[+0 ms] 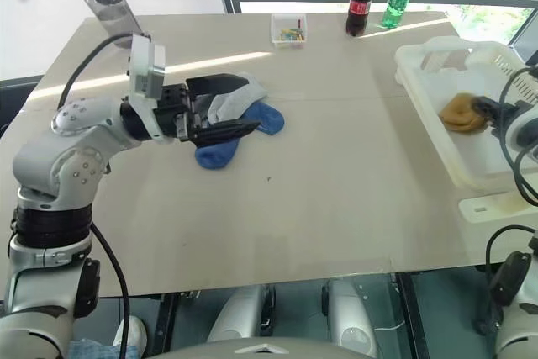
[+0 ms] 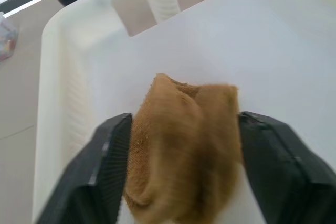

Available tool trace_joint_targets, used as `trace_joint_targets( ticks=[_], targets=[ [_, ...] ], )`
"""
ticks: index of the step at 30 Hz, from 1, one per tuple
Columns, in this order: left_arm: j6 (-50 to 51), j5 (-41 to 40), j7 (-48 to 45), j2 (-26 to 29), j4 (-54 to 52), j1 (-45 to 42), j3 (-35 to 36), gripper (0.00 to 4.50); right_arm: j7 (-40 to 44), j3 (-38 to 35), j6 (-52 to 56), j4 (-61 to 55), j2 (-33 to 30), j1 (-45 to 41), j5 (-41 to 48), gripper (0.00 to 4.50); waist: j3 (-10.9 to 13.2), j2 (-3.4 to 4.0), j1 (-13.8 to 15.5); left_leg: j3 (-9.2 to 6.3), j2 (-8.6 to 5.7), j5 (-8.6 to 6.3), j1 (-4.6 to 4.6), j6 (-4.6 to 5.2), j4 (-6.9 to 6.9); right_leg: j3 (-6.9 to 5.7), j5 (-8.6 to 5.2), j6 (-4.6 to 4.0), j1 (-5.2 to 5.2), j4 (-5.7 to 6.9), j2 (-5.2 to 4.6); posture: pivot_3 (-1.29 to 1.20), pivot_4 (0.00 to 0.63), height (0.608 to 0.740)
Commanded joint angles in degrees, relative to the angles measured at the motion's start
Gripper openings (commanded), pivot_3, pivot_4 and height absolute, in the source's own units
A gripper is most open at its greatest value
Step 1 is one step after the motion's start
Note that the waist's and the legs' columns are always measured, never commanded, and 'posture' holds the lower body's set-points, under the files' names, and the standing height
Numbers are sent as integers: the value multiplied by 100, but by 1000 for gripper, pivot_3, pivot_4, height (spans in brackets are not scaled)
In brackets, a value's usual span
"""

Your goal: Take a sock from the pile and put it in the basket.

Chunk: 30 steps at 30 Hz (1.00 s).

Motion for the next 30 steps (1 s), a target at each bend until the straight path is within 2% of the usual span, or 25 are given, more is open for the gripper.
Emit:
trace_joint_targets(
  ticks=[1, 4, 8, 11, 14, 18, 20, 30],
  targets=[
    [-33, -87, -13, 84, -214, -32, 166, 4500, 135, -133, -174, -133, -265, 12, -70, 3762, 0, 1, 1, 0, 0, 0, 0, 0, 0, 0, 0, 0, 0, 0, 0, 0, 150, 740],
    [-15, -112, -33, 117, -219, -10, 191, 4500, 380, -35, -383, -285, -379, 186, -163, 3762, 0, 1, 9, 0, 0, 0, 0, 0, 1, 0, 0, 1, 0, 1, 0, 0, 150, 740],
    [84, -139, -2, 268, -268, 118, 267, 4500, 1823, 335, -1064, -1717, -458, 951, 221, 3762, -1, 3, -9, 0, 0, 0, 0, 0, 1, 0, 1, 2, 0, 1, 1, 0, 150, 740],
    [333, -244, 210, 344, -390, 330, 405, 4500, 2448, 680, -1157, -2554, -623, 1728, 263, 3762, -2, 4, -27, 0, 7, 0, 7, 0, 2, 2, 1, 2, 1, 7, 5, 0, 150, 740],
    [474, -370, 396, 441, -696, 961, 777, 4500, 2821, 739, -1148, -3392, -670, 2562, 457, 3762, -3, 4, -10, -9, 7, 0, 6, 0, 4, -6, 0, 2, 3, 11, 4, 0, 150, 740],
    [765, -785, 715, 486, -1186, 1665, 1354, 4500, 3333, 528, -1806, -4109, -436, 3432, 576, 3762, -3, 2, 10, -5, 6, 0, 4, 0, 12, -3, 0, 3, 3, 13, -1, 0, 150, 740],
    [734, -786, 783, 510, -1381, 2186, 1658, 4500, 3898, 406, -1877, -4540, -468, 4028, 888, 3762, -3, 3, 33, -8, 5, 0, 5, 0, 17, -6, 2, 5, 7, 16, -4, 0, 150, 740],
    [800, -1198, 1160, 533, -2380, 3965, 2983, 4500, 4416, 421, -2525, -4266, -337, 4449, 942, 3762, -3, -2, 12, 5, 8, -1, 98, 0, 10, 0, -24, 0, 88, 13, -6, 0, 150, 740]
  ],
)
